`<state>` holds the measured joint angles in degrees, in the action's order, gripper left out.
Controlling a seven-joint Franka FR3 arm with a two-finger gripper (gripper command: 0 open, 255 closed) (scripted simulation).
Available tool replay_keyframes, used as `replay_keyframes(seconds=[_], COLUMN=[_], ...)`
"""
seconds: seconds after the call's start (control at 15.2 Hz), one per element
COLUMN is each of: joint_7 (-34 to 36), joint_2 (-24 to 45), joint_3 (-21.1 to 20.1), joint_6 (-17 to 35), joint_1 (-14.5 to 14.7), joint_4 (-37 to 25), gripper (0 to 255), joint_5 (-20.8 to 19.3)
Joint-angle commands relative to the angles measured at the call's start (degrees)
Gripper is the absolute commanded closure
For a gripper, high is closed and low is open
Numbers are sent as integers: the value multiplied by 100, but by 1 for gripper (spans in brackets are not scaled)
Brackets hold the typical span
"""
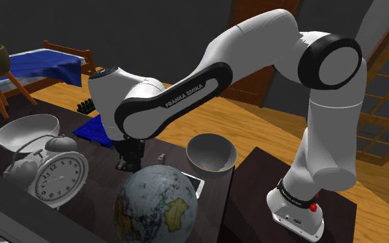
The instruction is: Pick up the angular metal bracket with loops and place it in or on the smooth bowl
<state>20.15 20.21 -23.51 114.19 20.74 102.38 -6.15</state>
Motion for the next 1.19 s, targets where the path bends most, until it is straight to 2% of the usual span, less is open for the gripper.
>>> replay_keyframes(seconds=[0.0, 1.12], joint_7=[-16, -97], joint_2=[-58, -427], joint_3=[-10, -78], joint_6=[-105, -1281], joint_1=[-10, -34], joint_4=[-52, -890], gripper=[255, 255], joint_5=[26, 199])
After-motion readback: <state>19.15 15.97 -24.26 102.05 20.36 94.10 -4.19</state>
